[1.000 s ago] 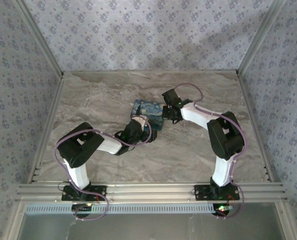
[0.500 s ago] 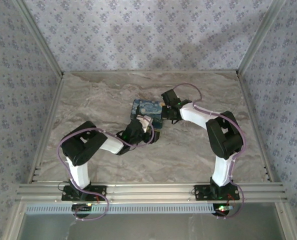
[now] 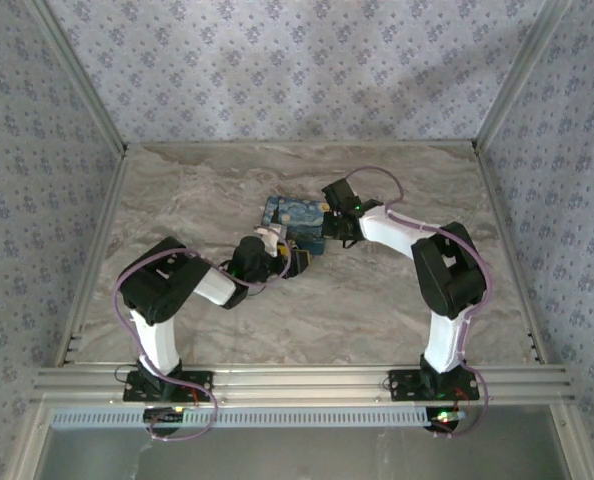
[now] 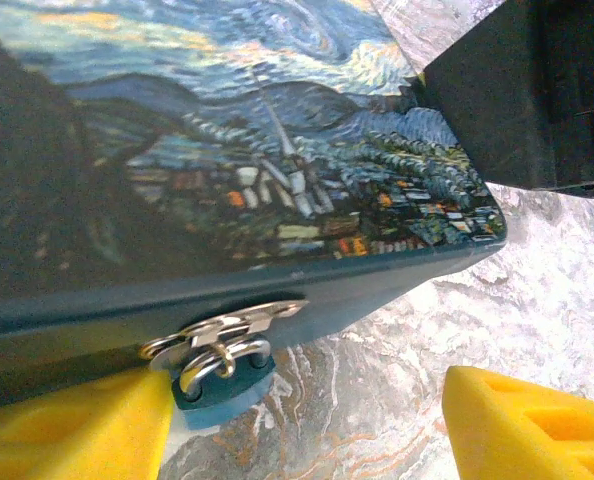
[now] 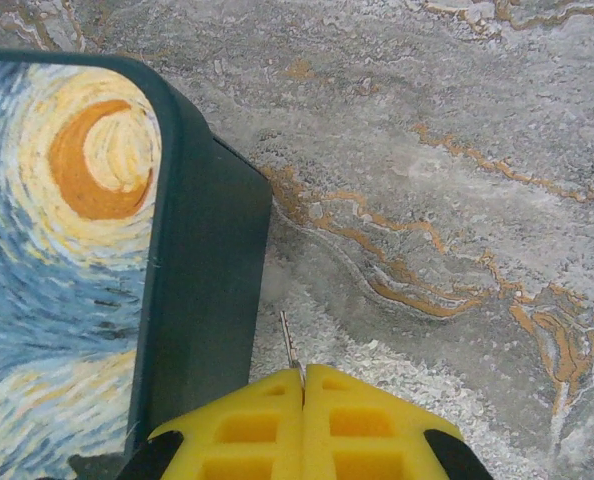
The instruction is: Unlock the padlock with the key
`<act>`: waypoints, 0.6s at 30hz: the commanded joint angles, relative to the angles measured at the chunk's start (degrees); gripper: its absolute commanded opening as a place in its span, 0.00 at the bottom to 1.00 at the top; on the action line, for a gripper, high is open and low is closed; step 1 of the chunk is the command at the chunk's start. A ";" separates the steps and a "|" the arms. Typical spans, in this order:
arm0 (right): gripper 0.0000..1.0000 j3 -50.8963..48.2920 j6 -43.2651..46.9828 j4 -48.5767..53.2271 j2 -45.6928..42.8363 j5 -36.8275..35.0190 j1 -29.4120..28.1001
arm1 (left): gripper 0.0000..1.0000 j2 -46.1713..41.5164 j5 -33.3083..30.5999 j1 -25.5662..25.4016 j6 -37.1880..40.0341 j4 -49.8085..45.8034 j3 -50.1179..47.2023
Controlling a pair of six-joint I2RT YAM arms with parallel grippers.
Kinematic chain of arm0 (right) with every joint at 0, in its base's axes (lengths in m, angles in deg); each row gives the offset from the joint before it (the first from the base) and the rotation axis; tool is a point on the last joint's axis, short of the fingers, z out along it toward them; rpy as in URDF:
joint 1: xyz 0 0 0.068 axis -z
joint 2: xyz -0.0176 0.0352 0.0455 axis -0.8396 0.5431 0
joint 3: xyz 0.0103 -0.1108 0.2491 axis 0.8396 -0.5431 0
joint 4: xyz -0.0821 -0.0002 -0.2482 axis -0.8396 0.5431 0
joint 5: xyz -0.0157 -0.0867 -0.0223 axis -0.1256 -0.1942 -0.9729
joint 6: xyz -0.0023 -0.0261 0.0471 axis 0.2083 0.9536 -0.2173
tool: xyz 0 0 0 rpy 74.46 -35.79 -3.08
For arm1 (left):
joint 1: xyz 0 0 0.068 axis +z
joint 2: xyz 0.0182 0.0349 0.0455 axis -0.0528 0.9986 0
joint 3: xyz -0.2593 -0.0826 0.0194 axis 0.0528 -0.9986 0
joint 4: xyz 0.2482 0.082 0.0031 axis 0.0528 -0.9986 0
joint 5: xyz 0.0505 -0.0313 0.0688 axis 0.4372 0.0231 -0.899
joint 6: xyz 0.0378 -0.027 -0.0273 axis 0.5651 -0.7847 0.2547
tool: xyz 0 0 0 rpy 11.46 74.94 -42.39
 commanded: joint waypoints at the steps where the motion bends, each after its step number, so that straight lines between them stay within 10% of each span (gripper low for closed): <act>1: 0.00 0.38 -0.51 0.21 -0.09 0.02 0.11 | 0.68 0.95 3.60 0.59 -2.61 5.05 -0.60; 18: 0.00 0.61 -0.24 -0.02 -0.08 0.10 0.17 | 0.75 5.34 6.29 0.55 -4.39 7.76 1.79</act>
